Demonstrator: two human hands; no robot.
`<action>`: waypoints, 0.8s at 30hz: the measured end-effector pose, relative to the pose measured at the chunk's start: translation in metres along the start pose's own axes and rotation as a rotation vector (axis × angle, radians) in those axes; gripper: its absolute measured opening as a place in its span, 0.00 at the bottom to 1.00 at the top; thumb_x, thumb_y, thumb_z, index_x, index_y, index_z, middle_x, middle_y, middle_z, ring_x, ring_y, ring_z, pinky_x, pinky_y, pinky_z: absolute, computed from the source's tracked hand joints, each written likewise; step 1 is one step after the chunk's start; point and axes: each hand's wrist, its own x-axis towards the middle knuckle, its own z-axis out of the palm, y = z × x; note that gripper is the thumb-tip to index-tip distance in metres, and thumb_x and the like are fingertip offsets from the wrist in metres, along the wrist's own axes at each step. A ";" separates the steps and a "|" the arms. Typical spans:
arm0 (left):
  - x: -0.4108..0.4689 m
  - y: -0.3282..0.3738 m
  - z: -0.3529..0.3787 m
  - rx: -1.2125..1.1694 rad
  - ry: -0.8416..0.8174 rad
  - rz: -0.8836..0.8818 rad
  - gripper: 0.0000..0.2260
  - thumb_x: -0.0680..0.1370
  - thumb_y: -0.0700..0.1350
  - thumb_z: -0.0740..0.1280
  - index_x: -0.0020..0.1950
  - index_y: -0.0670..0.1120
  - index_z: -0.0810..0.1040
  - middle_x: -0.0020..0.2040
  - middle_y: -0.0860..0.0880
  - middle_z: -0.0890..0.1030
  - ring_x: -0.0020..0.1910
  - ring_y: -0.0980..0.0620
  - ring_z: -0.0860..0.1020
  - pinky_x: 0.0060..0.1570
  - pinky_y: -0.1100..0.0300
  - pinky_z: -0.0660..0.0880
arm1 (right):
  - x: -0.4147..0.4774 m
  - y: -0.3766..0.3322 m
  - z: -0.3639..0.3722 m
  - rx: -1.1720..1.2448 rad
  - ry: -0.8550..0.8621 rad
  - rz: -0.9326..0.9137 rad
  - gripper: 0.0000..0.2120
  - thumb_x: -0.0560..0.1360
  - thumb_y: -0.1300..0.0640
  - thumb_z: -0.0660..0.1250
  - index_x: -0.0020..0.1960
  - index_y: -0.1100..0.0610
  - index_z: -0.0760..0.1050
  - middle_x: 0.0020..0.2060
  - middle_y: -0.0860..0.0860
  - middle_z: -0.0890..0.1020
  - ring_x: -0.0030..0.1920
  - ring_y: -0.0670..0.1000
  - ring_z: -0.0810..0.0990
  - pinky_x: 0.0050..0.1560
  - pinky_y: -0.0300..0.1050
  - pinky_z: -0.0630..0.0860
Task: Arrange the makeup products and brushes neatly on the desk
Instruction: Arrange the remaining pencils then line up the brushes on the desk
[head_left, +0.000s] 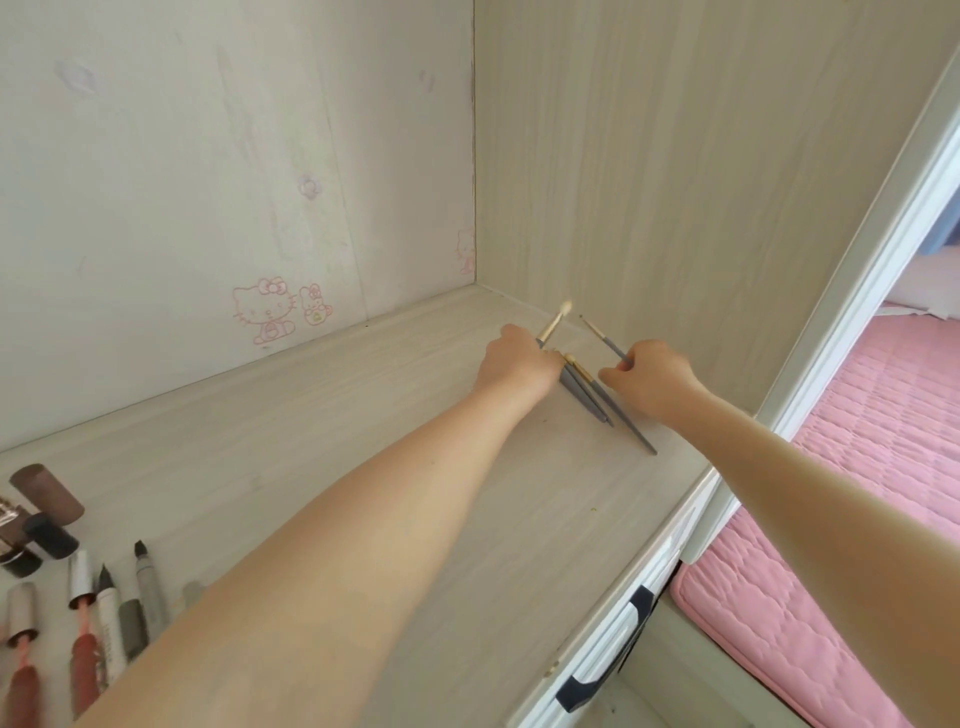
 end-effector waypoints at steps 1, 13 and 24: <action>0.001 0.002 0.006 0.026 0.014 -0.014 0.16 0.74 0.52 0.66 0.57 0.44 0.71 0.55 0.44 0.77 0.48 0.44 0.78 0.38 0.58 0.73 | 0.001 -0.001 0.003 -0.014 -0.005 0.010 0.17 0.75 0.49 0.66 0.53 0.62 0.74 0.43 0.57 0.78 0.36 0.53 0.74 0.31 0.42 0.68; 0.001 0.003 0.012 0.246 0.035 -0.057 0.08 0.71 0.49 0.68 0.47 0.49 0.75 0.42 0.49 0.77 0.44 0.46 0.79 0.36 0.61 0.70 | -0.002 0.006 0.008 -0.133 -0.040 0.027 0.11 0.76 0.53 0.65 0.48 0.62 0.74 0.44 0.59 0.79 0.36 0.54 0.74 0.32 0.41 0.69; -0.003 -0.028 -0.024 0.399 -0.105 0.024 0.11 0.76 0.50 0.61 0.39 0.44 0.69 0.36 0.47 0.73 0.30 0.50 0.73 0.26 0.61 0.64 | -0.015 -0.006 -0.004 -0.222 -0.102 0.041 0.13 0.81 0.62 0.54 0.63 0.67 0.64 0.58 0.63 0.73 0.56 0.60 0.74 0.46 0.44 0.65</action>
